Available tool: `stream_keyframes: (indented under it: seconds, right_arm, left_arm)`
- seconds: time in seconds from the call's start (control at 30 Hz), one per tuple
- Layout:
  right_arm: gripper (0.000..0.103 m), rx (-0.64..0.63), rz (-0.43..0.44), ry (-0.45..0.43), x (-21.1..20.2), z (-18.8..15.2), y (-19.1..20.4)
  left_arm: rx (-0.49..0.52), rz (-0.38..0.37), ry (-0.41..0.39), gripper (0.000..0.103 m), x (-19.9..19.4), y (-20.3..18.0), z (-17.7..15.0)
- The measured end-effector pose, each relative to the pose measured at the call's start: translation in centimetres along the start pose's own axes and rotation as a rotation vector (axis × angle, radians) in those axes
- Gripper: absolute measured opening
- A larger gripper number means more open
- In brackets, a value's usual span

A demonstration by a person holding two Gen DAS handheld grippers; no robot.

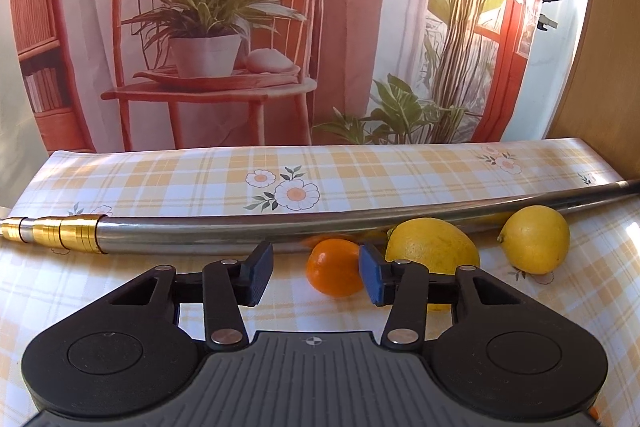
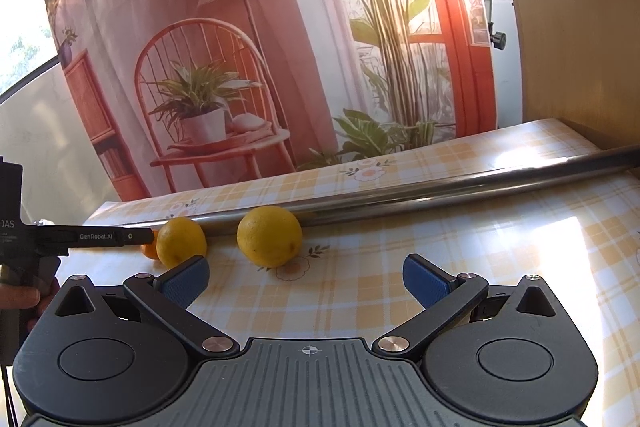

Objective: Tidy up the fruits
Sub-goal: 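Close left gripper on the mandarin while right closes on the yellow lemon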

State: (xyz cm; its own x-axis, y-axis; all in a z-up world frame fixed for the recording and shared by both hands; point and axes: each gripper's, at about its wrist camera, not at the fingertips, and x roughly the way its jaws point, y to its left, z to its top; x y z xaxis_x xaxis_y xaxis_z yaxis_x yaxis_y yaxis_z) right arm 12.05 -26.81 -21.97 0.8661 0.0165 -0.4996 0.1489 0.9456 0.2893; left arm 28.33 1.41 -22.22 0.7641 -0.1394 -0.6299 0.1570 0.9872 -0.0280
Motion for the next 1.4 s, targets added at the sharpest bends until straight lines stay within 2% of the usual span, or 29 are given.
stream_keyframes:
  seconds: [0.23, 0.5, 0.57, 0.63, 0.87, 1.27, 1.4]
  right_arm:
    - [0.102, 0.006, -0.001, 0.006, 0.2, -0.1, -0.3]
    - [0.102, 0.003, 0.002, 0.007, 0.4, -0.2, -0.3]
    - [0.102, 0.001, 0.004, 0.004, 0.5, -0.3, -0.3]
    - [0.102, 0.002, 0.004, 0.002, 0.6, -0.4, -0.4]
    - [0.102, -0.016, 0.008, -0.011, 0.2, -0.3, -0.1]
    - [0.102, -0.017, 0.034, -0.036, -0.4, 1.0, 0.1]
    - [0.101, -0.072, 0.051, -0.070, 0.3, 1.4, 0.3]
  left_arm:
    - [0.085, 0.002, 0.002, 0.050, 0.4, -0.9, -1.0]
    - [0.085, 0.008, 0.024, 0.050, 1.6, -1.0, -1.0]
    - [0.080, -0.004, 0.026, 0.041, 1.6, -0.9, -1.1]
    - [0.070, -0.014, 0.022, 0.041, 1.1, -0.7, -1.2]
    - [0.054, -0.030, -0.005, 0.041, -1.8, -0.5, -1.8]
    - [-0.079, 0.004, -0.024, 0.041, -10.5, 0.9, -4.5]
    - [-0.102, 0.031, -0.056, 0.041, -12.9, 0.3, -5.4]
